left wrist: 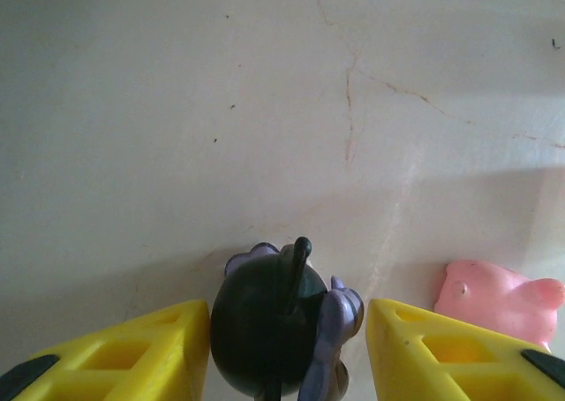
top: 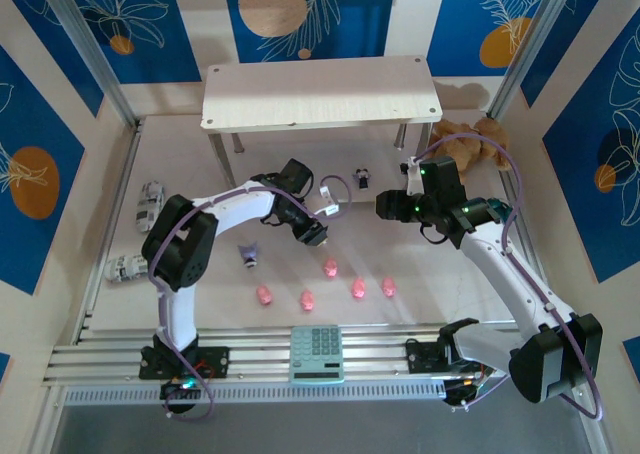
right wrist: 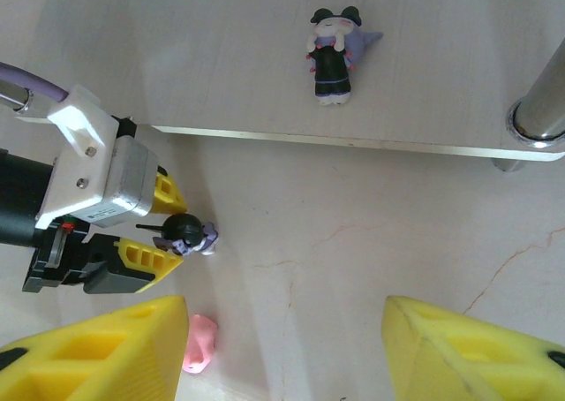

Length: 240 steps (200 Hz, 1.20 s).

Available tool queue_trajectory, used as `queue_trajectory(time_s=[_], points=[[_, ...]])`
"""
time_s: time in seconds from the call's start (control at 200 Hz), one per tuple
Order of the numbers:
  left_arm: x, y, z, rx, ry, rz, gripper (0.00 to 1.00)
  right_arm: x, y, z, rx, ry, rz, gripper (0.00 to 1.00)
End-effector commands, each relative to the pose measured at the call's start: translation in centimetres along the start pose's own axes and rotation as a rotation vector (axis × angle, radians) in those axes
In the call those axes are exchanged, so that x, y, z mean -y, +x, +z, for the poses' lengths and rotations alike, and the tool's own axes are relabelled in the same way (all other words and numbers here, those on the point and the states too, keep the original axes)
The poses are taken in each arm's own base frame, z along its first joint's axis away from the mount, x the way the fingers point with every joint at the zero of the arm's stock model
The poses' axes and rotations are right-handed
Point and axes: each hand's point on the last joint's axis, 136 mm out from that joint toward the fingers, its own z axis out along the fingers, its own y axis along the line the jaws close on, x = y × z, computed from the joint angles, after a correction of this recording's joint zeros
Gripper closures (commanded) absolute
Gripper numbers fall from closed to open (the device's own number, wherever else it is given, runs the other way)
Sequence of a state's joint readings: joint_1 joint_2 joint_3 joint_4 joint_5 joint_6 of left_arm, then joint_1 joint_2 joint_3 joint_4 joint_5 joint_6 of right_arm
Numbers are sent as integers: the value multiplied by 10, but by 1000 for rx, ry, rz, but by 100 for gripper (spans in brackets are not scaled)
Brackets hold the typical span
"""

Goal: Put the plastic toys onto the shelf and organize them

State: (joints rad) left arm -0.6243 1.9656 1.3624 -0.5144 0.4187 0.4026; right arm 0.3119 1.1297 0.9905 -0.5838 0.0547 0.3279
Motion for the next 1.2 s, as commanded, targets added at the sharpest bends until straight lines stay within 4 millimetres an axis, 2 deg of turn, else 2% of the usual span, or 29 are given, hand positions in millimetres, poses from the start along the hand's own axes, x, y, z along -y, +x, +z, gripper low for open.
queue_trajectory(time_s=[0.0, 0.185, 0.345, 0.515, 0.615, 0.865, 1.025, 1.196], points=[[6, 6, 8, -32, 30, 14, 51, -1, 4, 1, -8, -17, 18, 39], [-3, 12, 13, -58, -10, 9, 59, 1, 5, 2, -12, -12, 22, 39], [-7, 10, 13, -32, -38, 25, 65, 2, 7, 3, -14, -10, 30, 39], [-4, 6, 14, -7, -20, 40, 82, 4, 9, 3, -18, -5, 30, 39], [-2, 2, 11, 4, -14, 46, 82, 4, 9, 3, -17, -2, 32, 39], [1, -21, -29, 26, -47, 112, 80, 6, 7, 2, -10, 5, 31, 39], [-19, -40, -51, 37, -118, 170, 79, 5, 6, 3, -10, -3, 37, 39], [-50, -62, -68, 82, -165, 184, 79, 3, 6, 1, -11, -13, 48, 39]])
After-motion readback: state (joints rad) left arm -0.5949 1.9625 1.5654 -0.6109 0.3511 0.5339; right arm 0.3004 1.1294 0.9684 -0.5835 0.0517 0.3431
